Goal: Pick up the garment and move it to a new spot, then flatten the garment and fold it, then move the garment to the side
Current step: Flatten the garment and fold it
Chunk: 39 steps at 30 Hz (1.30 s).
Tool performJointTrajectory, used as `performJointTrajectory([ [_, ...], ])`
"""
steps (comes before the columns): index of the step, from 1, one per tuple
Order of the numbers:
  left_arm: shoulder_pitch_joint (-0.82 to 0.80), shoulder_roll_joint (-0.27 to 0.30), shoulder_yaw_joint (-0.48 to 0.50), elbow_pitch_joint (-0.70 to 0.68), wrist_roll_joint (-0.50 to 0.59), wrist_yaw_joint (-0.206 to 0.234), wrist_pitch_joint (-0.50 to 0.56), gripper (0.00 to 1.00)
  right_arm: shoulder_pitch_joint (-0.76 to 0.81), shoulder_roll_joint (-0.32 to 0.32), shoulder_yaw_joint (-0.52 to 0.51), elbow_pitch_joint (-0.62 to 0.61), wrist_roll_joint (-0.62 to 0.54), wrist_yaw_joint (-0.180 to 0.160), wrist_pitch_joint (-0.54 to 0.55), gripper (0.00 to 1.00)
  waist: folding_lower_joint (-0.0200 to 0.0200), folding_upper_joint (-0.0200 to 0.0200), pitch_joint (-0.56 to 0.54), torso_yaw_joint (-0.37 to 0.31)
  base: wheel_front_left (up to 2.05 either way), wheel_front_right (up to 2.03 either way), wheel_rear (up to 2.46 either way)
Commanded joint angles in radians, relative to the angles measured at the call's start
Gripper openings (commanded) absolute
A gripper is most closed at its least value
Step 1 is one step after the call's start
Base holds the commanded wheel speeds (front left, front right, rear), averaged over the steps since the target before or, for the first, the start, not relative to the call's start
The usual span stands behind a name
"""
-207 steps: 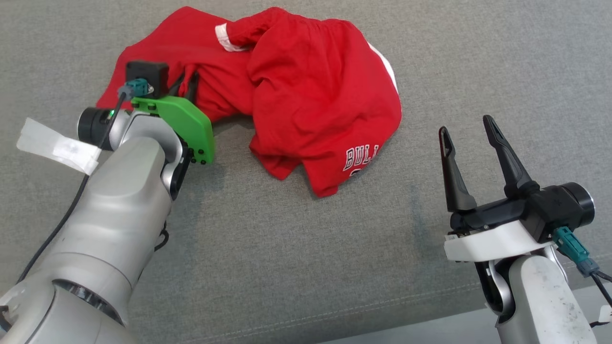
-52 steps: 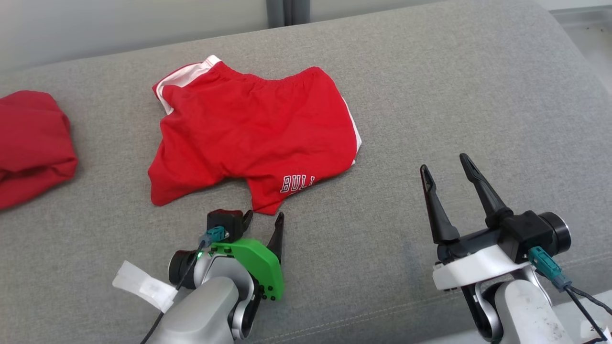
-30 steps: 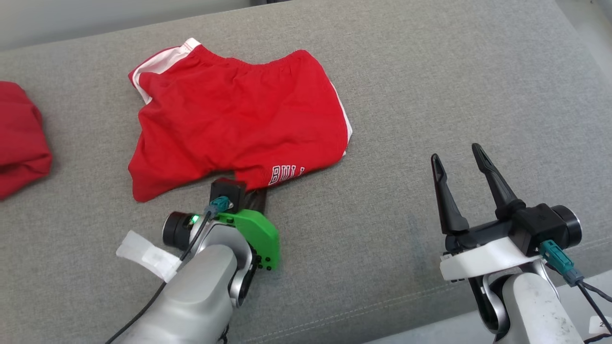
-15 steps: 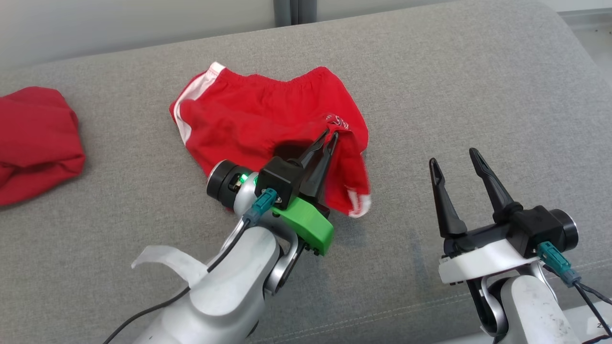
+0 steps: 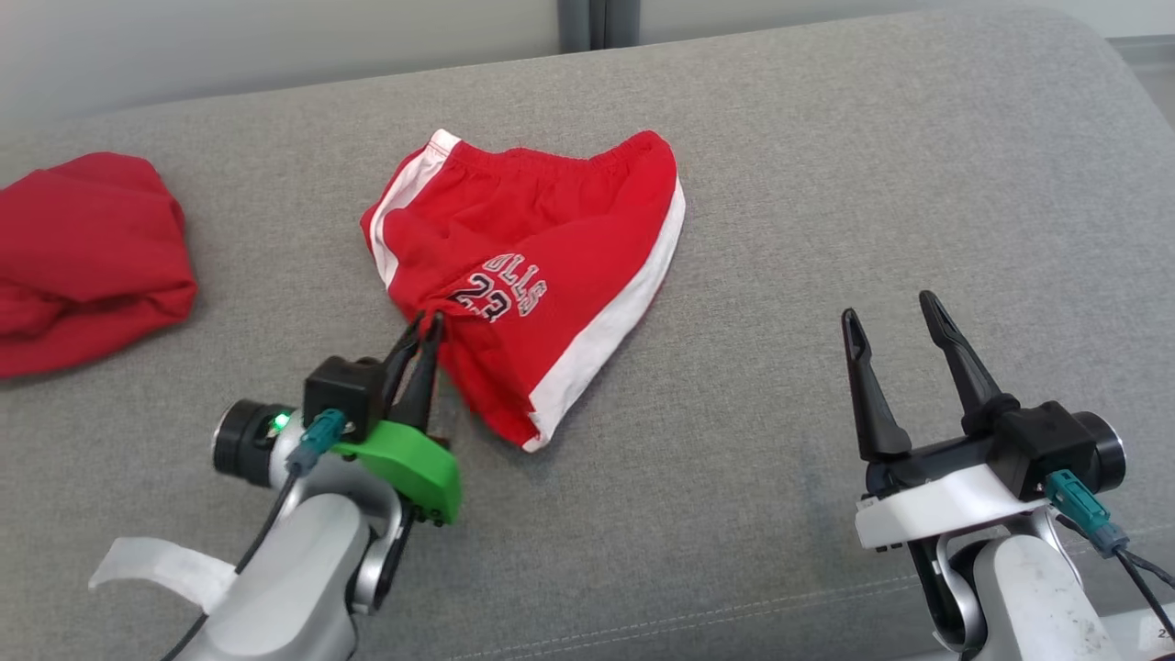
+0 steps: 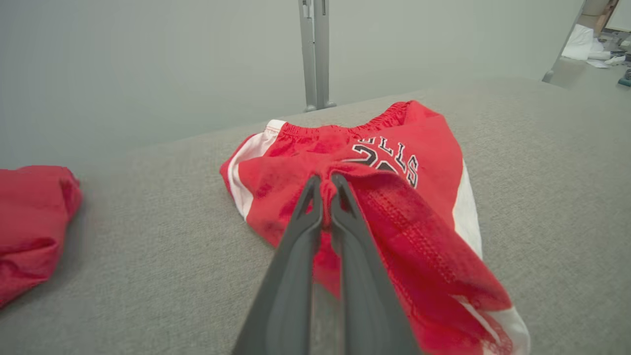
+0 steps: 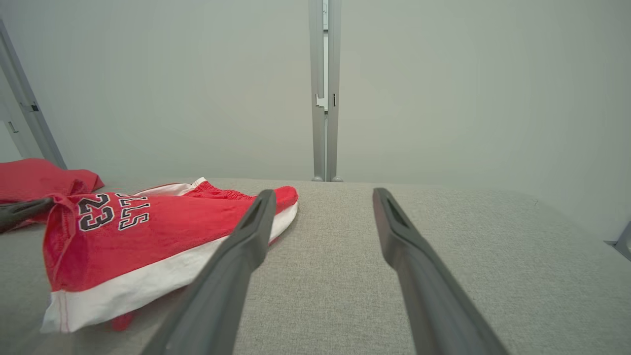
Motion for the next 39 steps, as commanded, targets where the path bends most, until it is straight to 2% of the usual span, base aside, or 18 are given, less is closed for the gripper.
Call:
performJointTrajectory([
  [1, 0.020, 0.015, 0.011, 0.008, -0.008, 0.004, 0.001, 0.00, 0.005, -0.003, 0.002, 0.001, -0.004, 0.000, -0.004, 1.00, 0.0000, 0.0000, 0.003, 0.013, 0.00, 0.00, 0.00],
  [7, 0.006, 0.055, 0.028, 0.127, -0.034, -0.041, 0.002, 0.00, -0.011, -0.003, 0.017, 0.012, -0.010, 0.000, -0.004, 1.00, 0.0000, 0.0000, 0.009, 0.033, 0.00, 0.00, 0.00],
  [14, -0.076, 0.059, 0.026, 0.283, -0.004, -0.094, -0.001, 0.00, -0.030, -0.004, 0.036, 0.025, -0.021, 0.000, -0.004, 1.00, 0.0000, 0.0000, 0.025, 0.034, 0.00, 0.00, 0.00],
  [19, -0.103, 0.053, 0.065, 0.328, 0.017, -0.107, -0.001, 0.00, -0.034, -0.004, 0.046, 0.040, -0.024, 0.000, -0.004, 1.00, 0.0000, 0.0000, 0.031, 0.027, 0.00, 0.00, 0.00],
  [20, -0.100, 0.047, 0.079, 0.328, 0.019, -0.107, -0.001, 0.34, -0.037, -0.004, 0.047, 0.043, -0.025, 0.000, -0.004, 1.00, 0.0000, 0.0000, 0.031, 0.027, 0.00, 0.00, 0.00],
  [21, -0.092, 0.041, 0.093, 0.325, 0.018, -0.107, -0.001, 0.82, -0.038, -0.004, 0.047, 0.049, -0.026, 0.000, -0.004, 1.00, 0.0000, 0.0000, 0.030, 0.028, 0.00, 0.00, 0.00],
  [22, -0.081, 0.036, 0.105, 0.325, 0.018, -0.107, -0.001, 1.00, -0.039, -0.004, 0.047, 0.055, -0.028, 0.000, -0.004, 1.00, 0.0000, 0.0000, 0.029, 0.031, 0.00, 0.00, 0.00],
  [32, 0.024, 0.019, 0.220, 0.238, 0.044, -0.104, 0.000, 1.00, -0.115, -0.004, 0.032, 0.158, -0.071, 0.000, -0.004, 1.00, 0.0000, 0.0000, 0.006, 0.105, 0.00, 0.00, 0.00],
  [39, 0.155, -0.042, 0.291, 0.014, 0.101, -0.100, 0.000, 1.00, -0.326, -0.038, 0.023, 0.409, -0.045, 0.000, 0.085, 1.00, 0.0000, 0.0000, 0.005, 0.204, 0.00, 0.00, 0.00],
])
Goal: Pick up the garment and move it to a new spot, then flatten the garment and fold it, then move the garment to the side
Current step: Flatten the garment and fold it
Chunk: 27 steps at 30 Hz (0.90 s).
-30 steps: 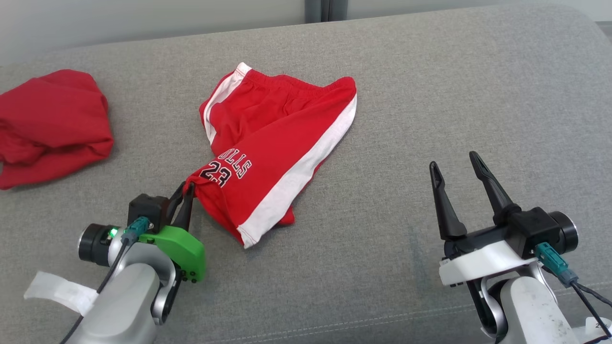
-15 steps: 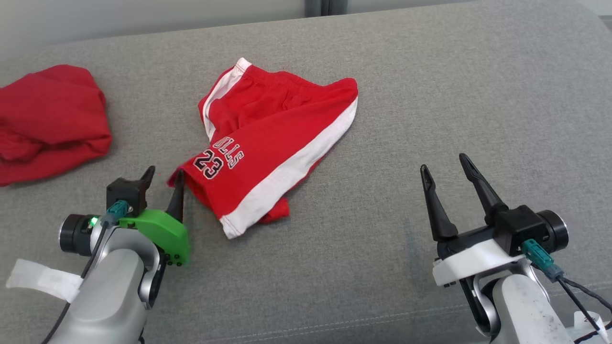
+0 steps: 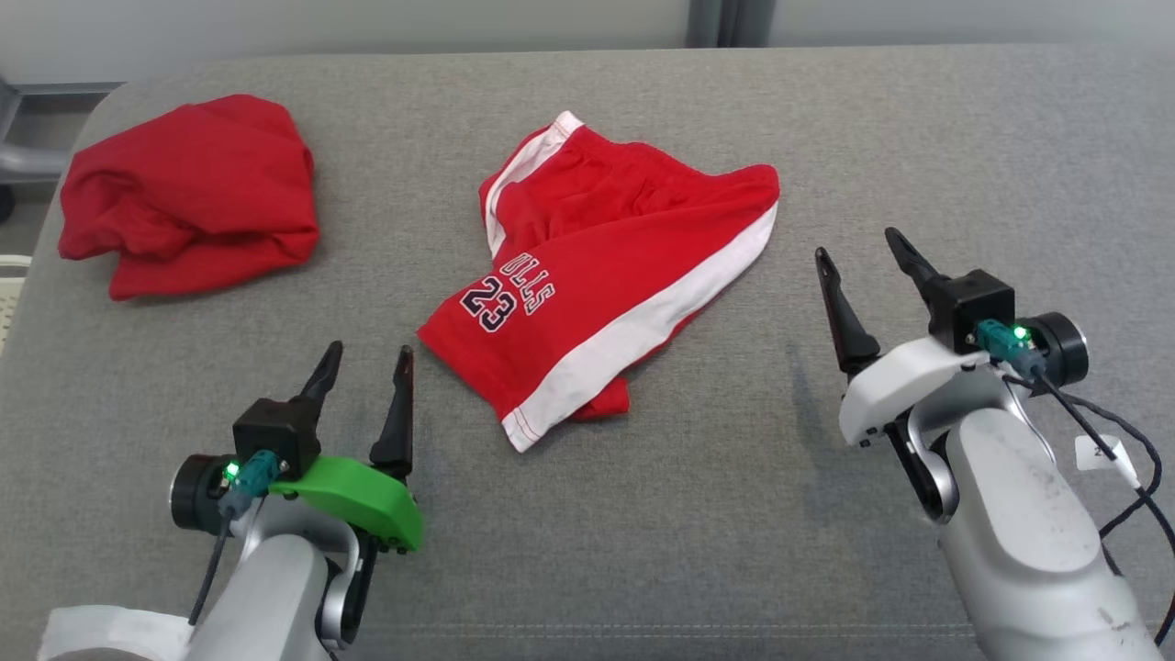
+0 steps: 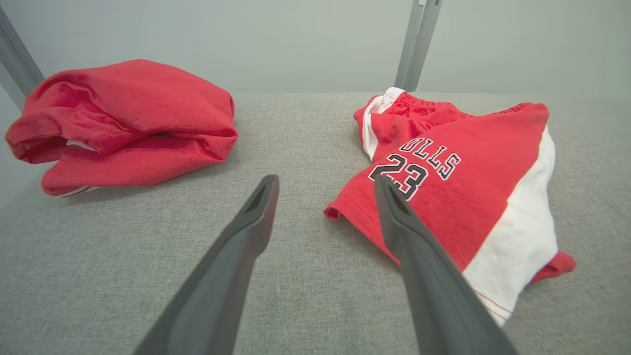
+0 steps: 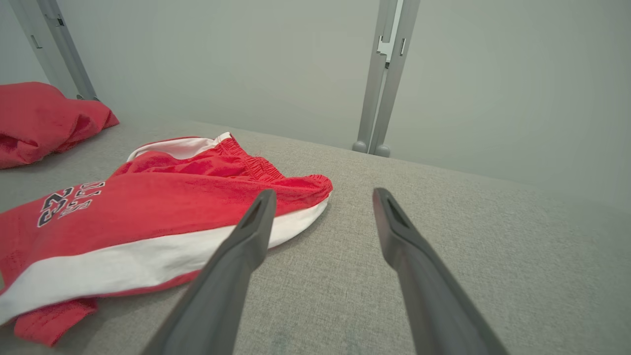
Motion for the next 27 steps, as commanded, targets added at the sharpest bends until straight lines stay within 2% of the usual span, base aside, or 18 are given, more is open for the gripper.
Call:
performJointTrajectory([
  [1, 0.027, -0.014, 0.005, -0.036, 0.021, -0.001, -0.002, 1.00, -0.046, -0.020, 0.002, 0.046, 0.016, 0.000, 0.017, 1.00, 0.0000, 0.0000, 0.003, 0.057, 0.00, 0.00, 0.00],
  [7, 0.092, -0.076, -0.007, -0.169, 0.073, -0.012, -0.002, 1.00, -0.209, -0.090, 0.010, 0.241, 0.046, 0.000, 0.061, 1.00, 0.0000, 0.0000, 0.037, 0.134, 0.00, 0.00, 0.00],
  [13, 0.133, -0.122, -0.028, -0.265, 0.108, -0.021, -0.002, 1.00, -0.340, -0.146, -0.028, 0.425, 0.102, 0.000, 0.097, 1.00, 0.0000, 0.0000, 0.085, 0.199, 0.00, 0.00, 0.00],
  [21, 0.131, -0.151, -0.052, -0.319, 0.140, -0.037, -0.002, 1.00, -0.466, -0.182, -0.079, 0.608, 0.210, 0.000, 0.149, 1.00, 0.0000, 0.0000, 0.150, 0.275, 0.00, 0.00, 0.00],
  [27, 0.144, -0.162, -0.046, -0.329, 0.151, -0.040, -0.002, 1.00, -0.520, -0.184, -0.081, 0.689, 0.290, 0.000, 0.216, 1.00, 0.0000, 0.0000, 0.171, 0.290, 0.00, 0.00, 0.00],
])
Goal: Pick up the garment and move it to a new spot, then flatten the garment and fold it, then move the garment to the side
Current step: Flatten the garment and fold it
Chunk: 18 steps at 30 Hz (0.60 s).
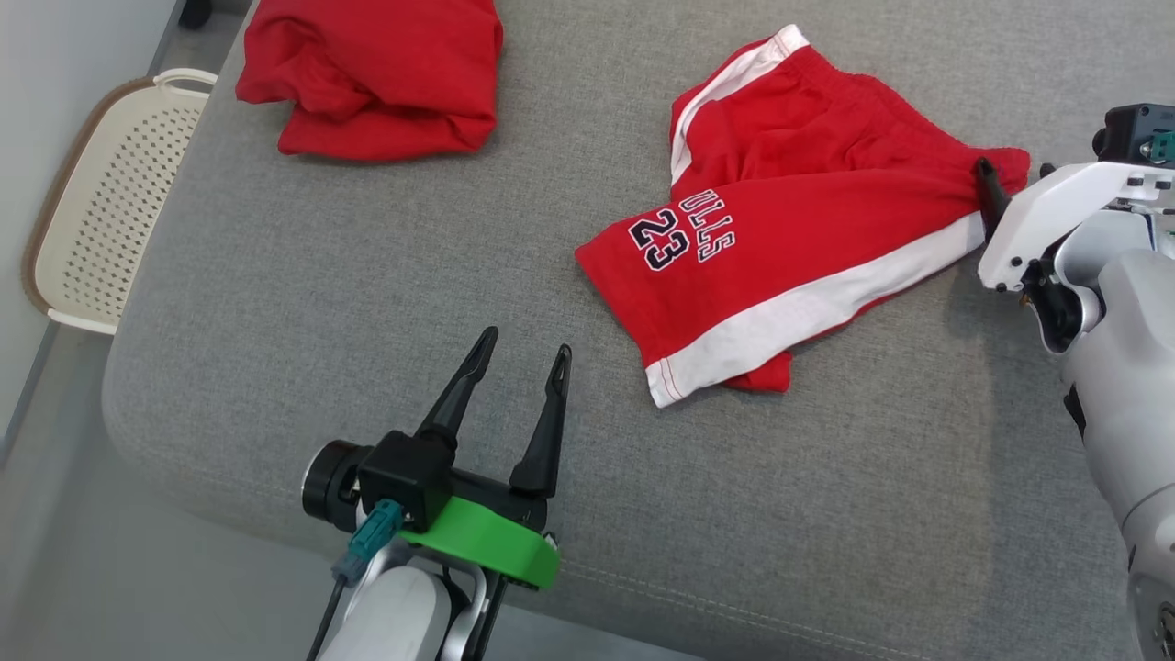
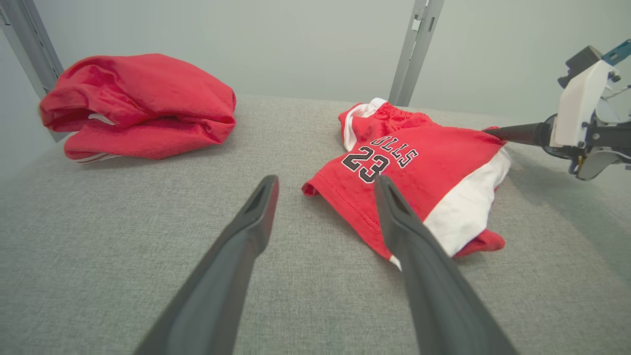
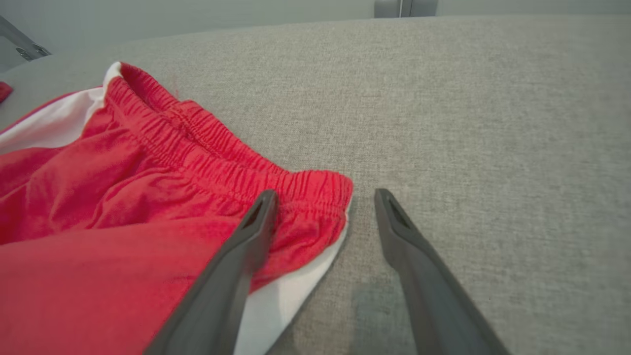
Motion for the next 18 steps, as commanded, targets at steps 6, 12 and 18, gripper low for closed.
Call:
performJointTrajectory([
  [6, 0.011, -0.009, 0.019, -0.003, 0.015, -0.004, -0.002, 1.00, -0.032, 0.013, 0.015, 0.016, 0.115, 0.000, 0.069, 0.71, 0.0000, 0.0000, 0.027, 0.007, 0.00, 0.00, 0.00],
  [12, 0.011, -0.011, 0.034, -0.008, 0.029, -0.011, -0.002, 1.00, -0.025, 0.012, 0.065, -0.015, 0.177, 0.000, 0.058, 0.00, 0.0000, 0.0000, 0.026, -0.032, 0.00, 0.00, 0.00],
  [18, 0.015, -0.006, 0.057, -0.010, 0.037, -0.024, -0.002, 1.00, 0.002, 0.044, 0.058, -0.026, 0.239, 0.000, -0.019, 0.00, 0.0000, 0.0000, 0.010, -0.108, 0.00, 0.00, 0.00],
])
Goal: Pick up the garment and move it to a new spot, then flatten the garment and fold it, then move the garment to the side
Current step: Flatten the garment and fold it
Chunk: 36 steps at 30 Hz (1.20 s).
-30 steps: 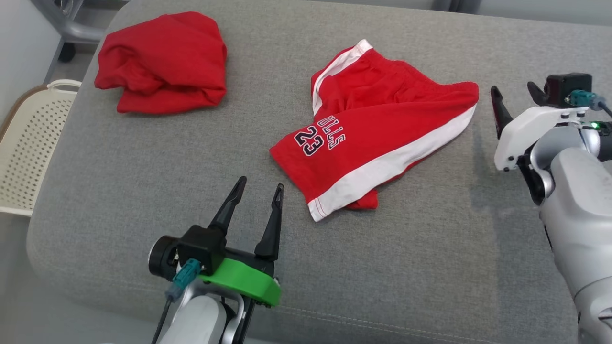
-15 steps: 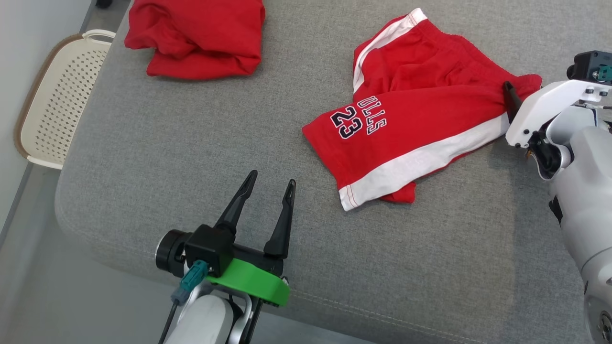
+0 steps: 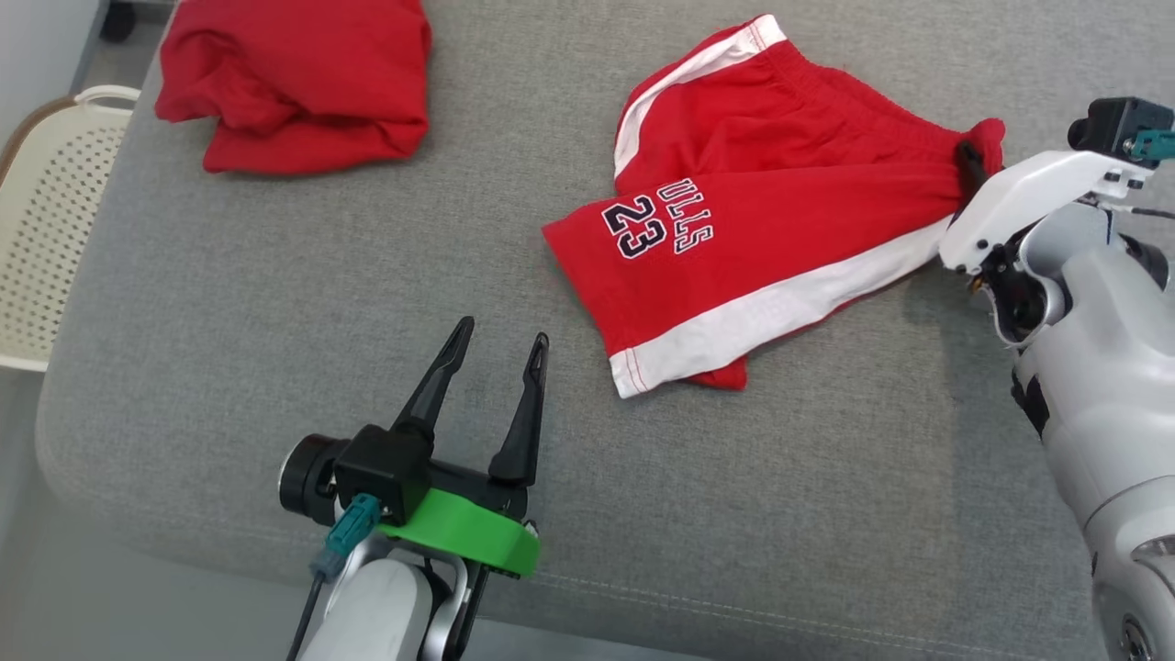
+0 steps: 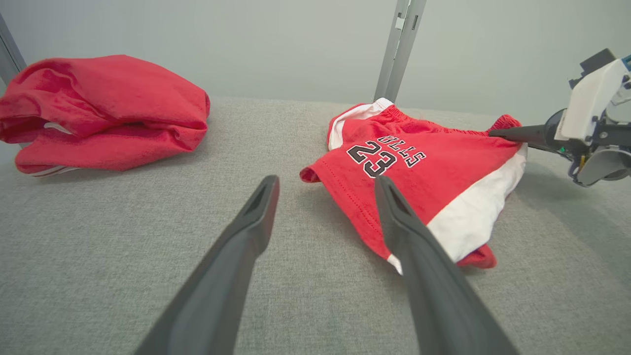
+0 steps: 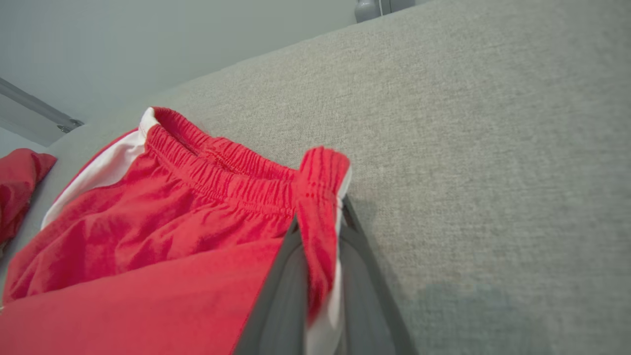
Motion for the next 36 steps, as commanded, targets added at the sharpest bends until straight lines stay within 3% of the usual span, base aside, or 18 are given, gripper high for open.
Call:
performJointTrajectory([
  [1, 0.009, 0.002, 0.006, 0.001, 0.009, -0.005, -0.002, 1.00, 0.022, 0.006, -0.004, -0.004, 0.011, 0.000, -0.022, 0.00, -0.0001, 0.0000, -0.015, -0.051, 0.00, 0.00, 0.00],
  [13, 0.029, 0.038, 0.057, 0.017, 0.003, -0.014, -0.002, 1.00, 0.188, 0.099, -0.053, -0.012, 0.052, 0.000, -0.236, 0.00, -0.0001, 0.0000, -0.068, -0.231, 0.00, 0.00, 0.00],
  [25, 0.050, 0.069, 0.072, 0.022, -0.022, -0.022, 0.002, 1.00, 0.373, 0.159, -0.164, -0.168, 0.044, 0.000, -0.273, 0.00, -0.0001, 0.0000, -0.106, -0.335, 0.00, 0.00, 0.00],
  [29, 0.058, 0.073, 0.074, 0.021, -0.029, -0.021, 0.005, 1.00, 0.416, 0.163, -0.139, -0.208, 0.078, 0.000, -0.274, 0.00, -0.0001, 0.0000, -0.112, -0.345, 0.00, 0.00, 0.00],
  [30, 0.061, 0.074, 0.074, 0.022, -0.031, -0.022, 0.006, 1.00, 0.426, 0.163, -0.124, -0.219, 0.090, 0.000, -0.274, 0.07, -0.0001, 0.0000, -0.114, -0.347, 0.00, 0.00, 0.00],
  [32, 0.064, 0.076, 0.072, 0.022, -0.036, -0.022, 0.007, 1.00, 0.444, 0.161, -0.107, -0.233, 0.109, 0.000, -0.274, 0.52, -0.0001, 0.0000, -0.116, -0.350, 0.00, 0.00, 0.00],
  [33, 0.065, 0.075, 0.071, 0.023, -0.038, -0.022, 0.008, 1.00, 0.451, 0.161, -0.106, -0.241, 0.109, 0.000, -0.274, 1.00, -0.0001, 0.0000, -0.118, -0.350, 0.00, 0.00, 0.00],
  [36, 0.072, 0.074, 0.069, 0.024, -0.047, -0.024, 0.009, 1.00, 0.472, 0.162, -0.108, -0.266, 0.097, 0.000, -0.274, 1.00, -0.0001, 0.0000, -0.125, -0.351, 0.00, 0.00, 0.00],
])
